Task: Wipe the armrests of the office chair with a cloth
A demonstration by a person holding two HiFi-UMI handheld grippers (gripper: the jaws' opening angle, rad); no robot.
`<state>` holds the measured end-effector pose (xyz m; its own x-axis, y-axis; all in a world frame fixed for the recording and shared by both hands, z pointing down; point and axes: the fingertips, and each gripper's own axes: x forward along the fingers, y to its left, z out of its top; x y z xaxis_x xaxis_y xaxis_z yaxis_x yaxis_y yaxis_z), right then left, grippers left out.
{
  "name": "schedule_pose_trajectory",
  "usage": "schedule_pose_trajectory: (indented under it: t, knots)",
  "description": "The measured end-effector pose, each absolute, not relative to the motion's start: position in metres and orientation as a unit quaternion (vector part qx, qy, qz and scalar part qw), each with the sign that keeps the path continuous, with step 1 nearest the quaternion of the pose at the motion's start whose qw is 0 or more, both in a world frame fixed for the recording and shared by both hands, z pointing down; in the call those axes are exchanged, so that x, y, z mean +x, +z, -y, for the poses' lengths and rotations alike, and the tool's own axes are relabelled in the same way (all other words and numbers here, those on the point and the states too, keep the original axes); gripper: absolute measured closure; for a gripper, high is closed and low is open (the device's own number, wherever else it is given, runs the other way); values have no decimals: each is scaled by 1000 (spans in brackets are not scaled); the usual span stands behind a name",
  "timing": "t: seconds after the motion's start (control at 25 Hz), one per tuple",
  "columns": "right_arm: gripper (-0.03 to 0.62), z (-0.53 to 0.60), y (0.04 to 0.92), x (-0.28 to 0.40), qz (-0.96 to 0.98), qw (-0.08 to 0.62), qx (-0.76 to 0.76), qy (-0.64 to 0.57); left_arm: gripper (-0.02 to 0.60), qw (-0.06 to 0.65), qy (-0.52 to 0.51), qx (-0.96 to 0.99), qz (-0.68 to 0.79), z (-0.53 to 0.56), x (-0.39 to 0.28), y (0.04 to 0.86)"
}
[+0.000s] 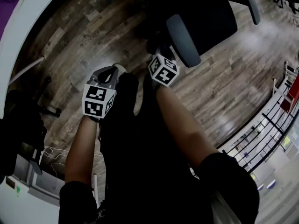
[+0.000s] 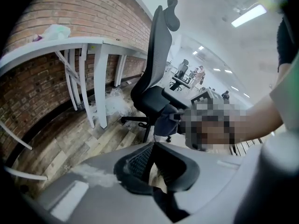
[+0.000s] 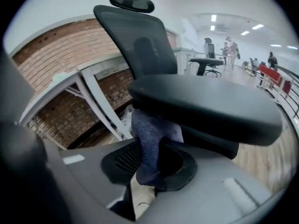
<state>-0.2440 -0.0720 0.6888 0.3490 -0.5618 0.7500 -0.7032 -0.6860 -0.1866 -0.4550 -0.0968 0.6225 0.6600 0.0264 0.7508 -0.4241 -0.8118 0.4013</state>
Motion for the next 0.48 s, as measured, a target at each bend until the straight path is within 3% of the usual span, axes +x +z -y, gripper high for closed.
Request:
schedule_pose_trajectory:
  t: [0.24,0.48]
  knots:
    - [511,72,611,-271,514,121,766,367,575,254,395,875,116,115,-437,586]
    - [511,18,523,-246,560,109,761,307,575,237,365,890,134,107,-389,530]
